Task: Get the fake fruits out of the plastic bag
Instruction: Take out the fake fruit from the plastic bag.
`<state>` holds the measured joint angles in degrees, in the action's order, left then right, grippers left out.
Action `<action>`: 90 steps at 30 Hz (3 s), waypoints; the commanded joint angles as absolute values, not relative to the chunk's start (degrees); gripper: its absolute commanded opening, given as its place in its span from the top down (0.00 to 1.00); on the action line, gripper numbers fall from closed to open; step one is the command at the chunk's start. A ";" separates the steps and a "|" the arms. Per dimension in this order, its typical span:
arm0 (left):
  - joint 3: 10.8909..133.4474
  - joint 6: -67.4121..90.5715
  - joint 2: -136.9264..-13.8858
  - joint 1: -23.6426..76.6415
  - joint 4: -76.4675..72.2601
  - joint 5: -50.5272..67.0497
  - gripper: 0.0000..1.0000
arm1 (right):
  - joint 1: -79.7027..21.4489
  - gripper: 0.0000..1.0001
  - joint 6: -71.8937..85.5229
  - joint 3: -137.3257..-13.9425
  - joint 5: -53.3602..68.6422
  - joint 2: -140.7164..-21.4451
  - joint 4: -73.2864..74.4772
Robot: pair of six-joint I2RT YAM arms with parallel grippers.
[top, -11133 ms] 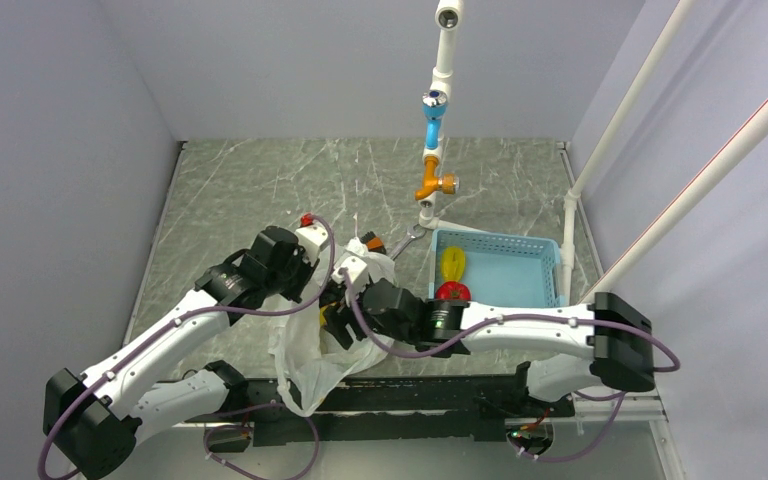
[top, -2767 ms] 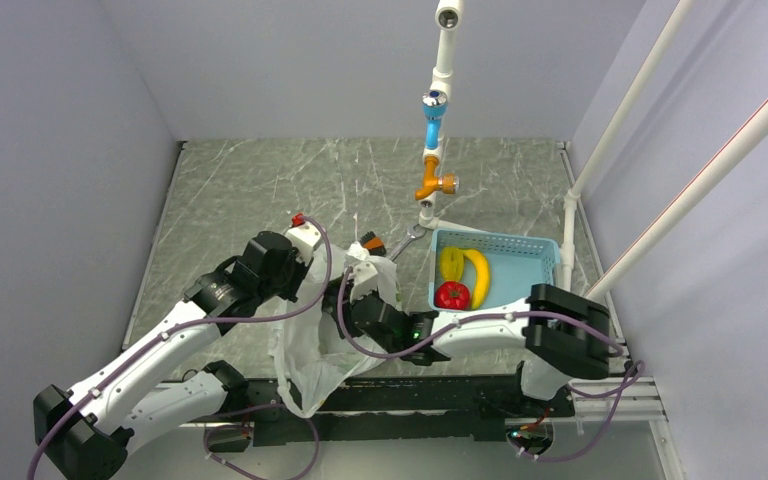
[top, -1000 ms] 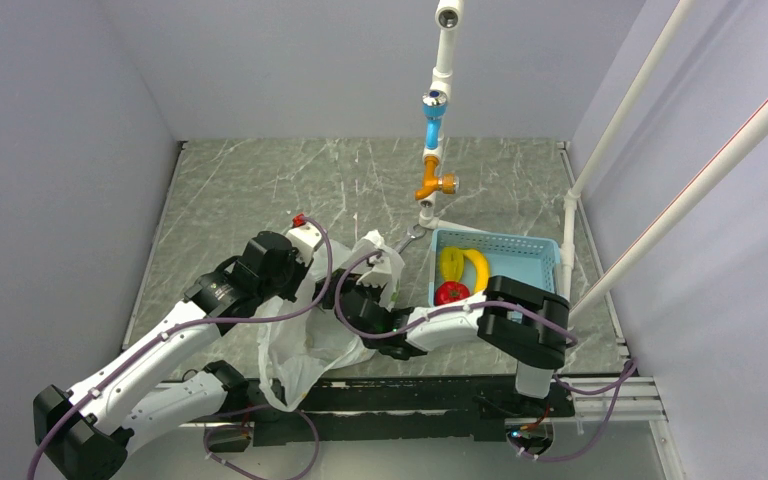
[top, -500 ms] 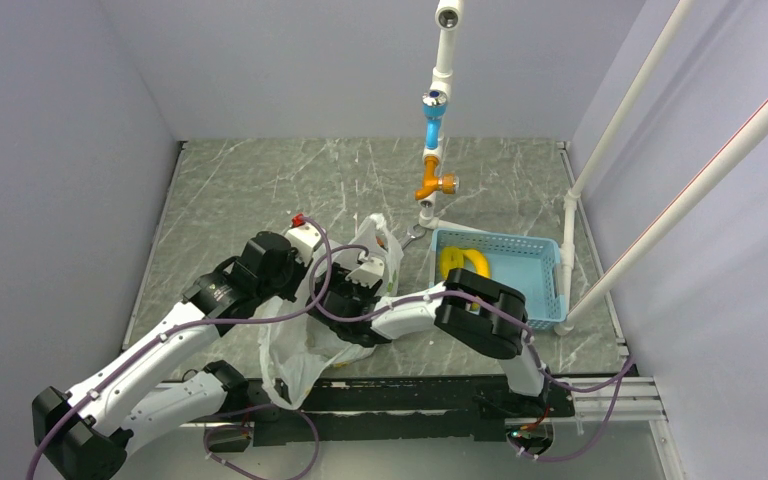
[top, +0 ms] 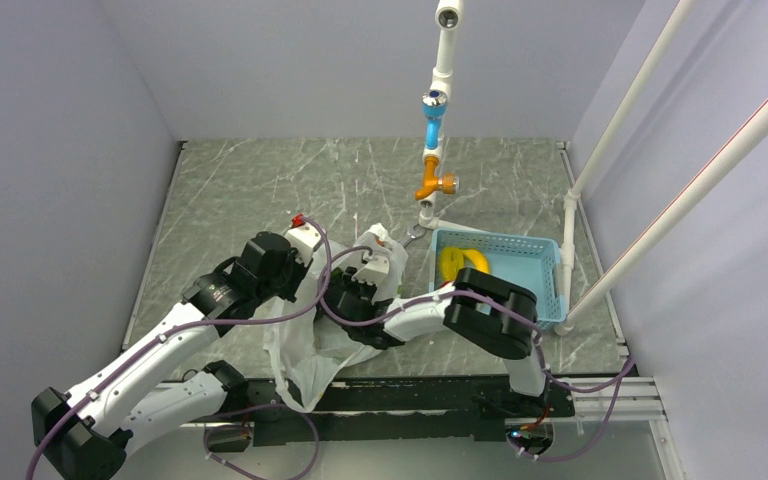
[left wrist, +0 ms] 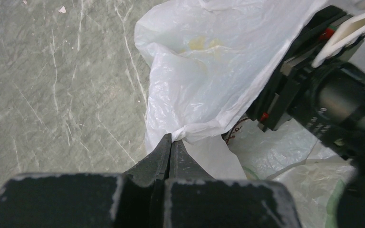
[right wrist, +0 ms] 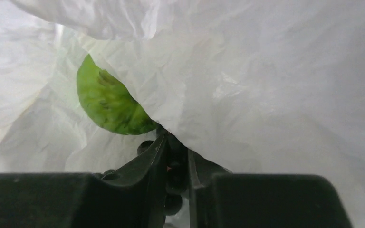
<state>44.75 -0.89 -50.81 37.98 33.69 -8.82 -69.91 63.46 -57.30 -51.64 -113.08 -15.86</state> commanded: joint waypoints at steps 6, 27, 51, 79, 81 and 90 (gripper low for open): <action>46.91 -1.26 -51.18 38.19 32.52 -8.42 1.00 | -69.63 1.00 51.66 -49.10 -44.80 -100.67 -29.96; 47.10 -1.25 -51.48 38.27 32.73 -9.02 1.00 | -71.67 1.00 39.98 -37.72 -28.46 -88.15 -45.07; 46.95 -1.39 -51.79 38.28 32.40 -7.92 1.00 | -75.91 0.23 44.12 -50.31 -36.54 -96.70 -9.81; 46.67 -1.19 -51.59 38.29 32.51 -8.51 1.00 | -77.76 0.96 35.94 -49.78 -41.90 -97.64 -17.38; 46.71 -1.25 -51.91 38.35 32.35 -8.31 1.00 | -77.73 0.99 35.33 -49.15 -42.21 -94.96 -17.51; 46.98 -1.27 -52.35 38.40 32.64 -8.13 1.00 | -77.78 1.00 31.58 -45.83 -42.32 -83.78 -19.91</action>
<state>44.82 -0.89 -52.25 38.02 33.69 -8.82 -77.76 34.26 -47.03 -40.49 -88.75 -16.05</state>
